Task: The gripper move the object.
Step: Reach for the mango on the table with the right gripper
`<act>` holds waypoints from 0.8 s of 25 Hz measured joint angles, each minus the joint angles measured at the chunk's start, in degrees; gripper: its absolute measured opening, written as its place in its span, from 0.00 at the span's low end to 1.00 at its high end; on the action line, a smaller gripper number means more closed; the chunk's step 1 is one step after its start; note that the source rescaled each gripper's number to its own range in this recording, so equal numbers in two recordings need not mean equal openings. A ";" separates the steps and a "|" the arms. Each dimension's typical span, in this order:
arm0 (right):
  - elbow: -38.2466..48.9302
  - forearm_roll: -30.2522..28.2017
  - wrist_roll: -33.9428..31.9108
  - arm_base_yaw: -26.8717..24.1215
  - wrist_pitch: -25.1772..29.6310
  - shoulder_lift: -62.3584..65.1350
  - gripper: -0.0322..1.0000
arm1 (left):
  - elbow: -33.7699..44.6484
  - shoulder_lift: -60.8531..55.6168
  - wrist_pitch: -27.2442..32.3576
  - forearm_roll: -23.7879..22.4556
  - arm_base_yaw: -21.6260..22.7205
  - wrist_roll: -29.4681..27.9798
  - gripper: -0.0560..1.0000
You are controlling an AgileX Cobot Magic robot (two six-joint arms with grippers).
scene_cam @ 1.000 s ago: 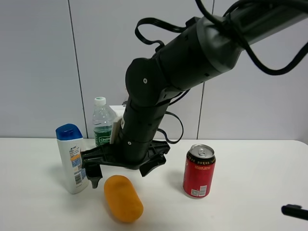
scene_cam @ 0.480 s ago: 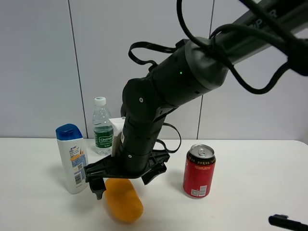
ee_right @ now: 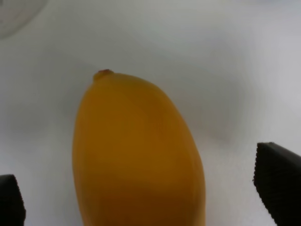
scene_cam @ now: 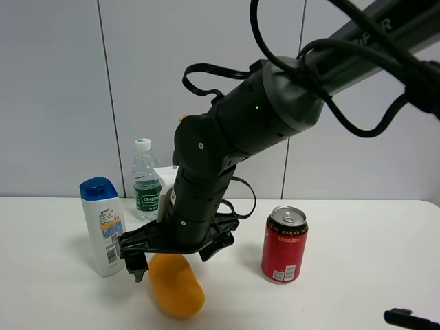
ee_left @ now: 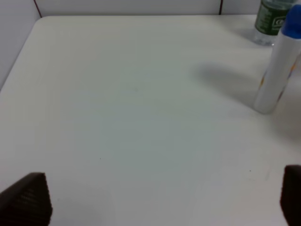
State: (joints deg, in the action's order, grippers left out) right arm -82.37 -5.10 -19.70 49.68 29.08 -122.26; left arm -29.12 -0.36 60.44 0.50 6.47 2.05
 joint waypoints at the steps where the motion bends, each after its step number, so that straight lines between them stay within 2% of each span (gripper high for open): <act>1: 0.00 0.00 0.00 0.00 -0.34 -0.01 1.00 | 0.00 0.00 0.00 0.00 0.00 0.00 1.00; 6: 0.00 -0.63 0.00 0.00 -0.56 -0.13 1.00 | 0.00 0.00 0.00 -0.05 0.00 0.00 1.00; 10: 0.00 -0.63 0.00 0.00 -0.39 -0.19 0.95 | 0.00 0.00 0.00 -0.05 0.00 0.00 1.00; 16: 0.00 -0.13 0.00 0.00 3.43 -0.19 0.93 | 0.00 0.00 0.00 -0.05 0.00 0.00 1.00; 20: 0.00 -0.03 0.00 0.00 3.73 -0.19 0.90 | 0.00 0.00 0.00 -0.05 0.00 0.00 1.00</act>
State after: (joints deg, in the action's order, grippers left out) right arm -82.37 -5.13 -19.70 49.68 32.81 -122.45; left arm -29.12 -0.36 60.44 0.45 6.47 2.05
